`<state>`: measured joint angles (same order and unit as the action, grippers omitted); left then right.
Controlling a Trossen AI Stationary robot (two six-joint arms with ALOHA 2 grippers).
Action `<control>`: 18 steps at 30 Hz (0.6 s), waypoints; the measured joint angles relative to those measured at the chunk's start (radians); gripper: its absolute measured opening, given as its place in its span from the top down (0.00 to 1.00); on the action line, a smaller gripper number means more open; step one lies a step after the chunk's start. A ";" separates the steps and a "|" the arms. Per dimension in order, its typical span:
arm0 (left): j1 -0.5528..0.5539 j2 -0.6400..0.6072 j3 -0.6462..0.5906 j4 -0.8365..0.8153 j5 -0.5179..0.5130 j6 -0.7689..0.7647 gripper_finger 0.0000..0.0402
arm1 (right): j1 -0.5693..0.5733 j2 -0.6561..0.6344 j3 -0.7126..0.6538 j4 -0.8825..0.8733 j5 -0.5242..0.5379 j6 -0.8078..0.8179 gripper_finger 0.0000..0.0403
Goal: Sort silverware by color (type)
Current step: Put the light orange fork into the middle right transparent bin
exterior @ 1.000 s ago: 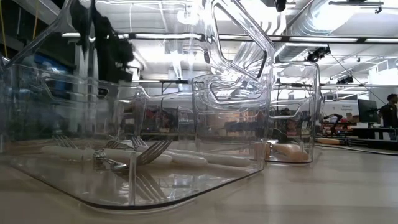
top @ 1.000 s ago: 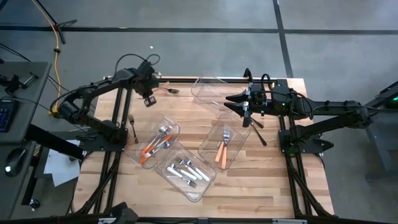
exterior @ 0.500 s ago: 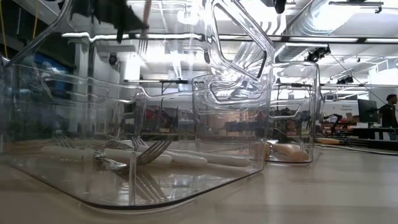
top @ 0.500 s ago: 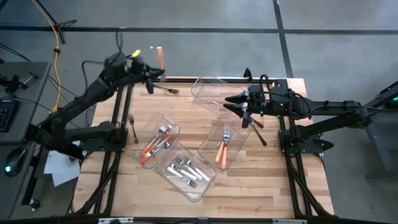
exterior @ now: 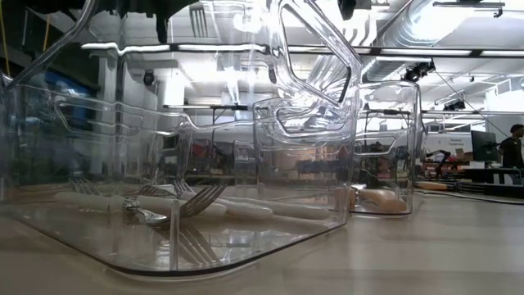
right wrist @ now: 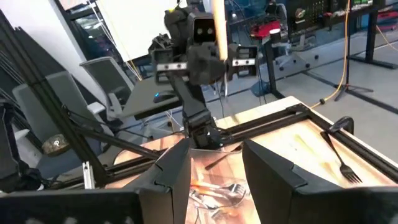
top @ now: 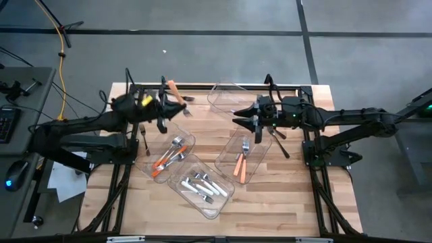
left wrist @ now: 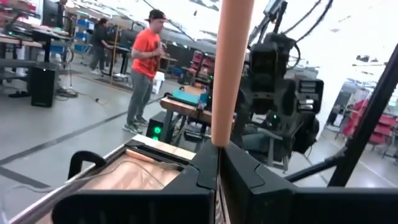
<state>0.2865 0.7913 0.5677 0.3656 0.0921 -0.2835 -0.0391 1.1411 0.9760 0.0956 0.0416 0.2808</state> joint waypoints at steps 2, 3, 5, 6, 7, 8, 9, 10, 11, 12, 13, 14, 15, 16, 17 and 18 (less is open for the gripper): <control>-0.054 0.018 0.001 0.004 -0.041 0.028 1.00 | 0.000 0.009 0.000 0.010 -0.001 -0.015 0.68; -0.076 0.023 -0.001 0.000 -0.059 0.042 1.00 | 0.000 0.012 0.000 0.013 -0.001 -0.022 0.68; -0.108 0.036 0.000 0.013 -0.084 0.071 1.00 | 0.000 0.012 0.000 0.013 -0.001 -0.027 0.68; -0.117 0.041 0.000 0.021 -0.091 0.081 1.00 | 0.000 0.012 0.000 0.014 -0.001 -0.027 0.68; -0.125 0.047 0.000 0.032 -0.096 0.084 1.00 | 0.000 0.012 0.000 0.016 -0.001 -0.027 0.68; -0.128 0.052 0.000 0.040 -0.098 0.084 1.00 | 0.000 0.012 0.000 0.015 -0.001 -0.027 0.68; -0.131 0.055 0.000 0.053 -0.098 0.085 1.00 | 0.000 0.011 0.000 0.015 -0.001 -0.027 0.68; -0.134 0.056 0.000 0.061 -0.098 0.085 1.00 | 0.000 0.011 0.000 0.015 -0.001 -0.027 0.68; -0.134 0.057 0.001 0.062 -0.097 0.085 1.00 | 0.000 0.011 0.000 0.016 -0.001 -0.027 0.68; -0.134 0.058 0.002 0.061 -0.097 0.085 1.00 | 0.000 0.011 0.000 0.015 -0.001 -0.027 0.68; -0.134 0.058 0.002 0.058 -0.095 0.083 1.00 | 0.000 0.011 0.000 0.015 -0.001 -0.027 0.68; -0.133 0.059 0.002 0.058 -0.089 0.079 1.00 | 0.000 0.011 0.000 0.015 -0.001 -0.027 0.68; -0.133 0.058 0.002 0.059 -0.083 0.079 1.00 | 0.000 0.011 0.000 0.015 -0.001 -0.027 0.68; -0.133 0.058 0.002 0.061 -0.077 0.079 1.00 | 0.000 0.011 0.000 0.015 -0.001 -0.027 0.68; -0.134 0.058 0.002 0.060 -0.074 0.079 1.00 | 0.000 0.011 0.000 0.015 -0.001 -0.027 0.68; -0.135 0.058 0.002 0.059 -0.072 0.077 1.00 | 0.000 0.011 0.000 0.015 -0.001 -0.027 0.68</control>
<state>0.1513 0.8497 0.5694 0.4245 0.0199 -0.2061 -0.0391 1.1519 0.9760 0.1108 0.0406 0.2538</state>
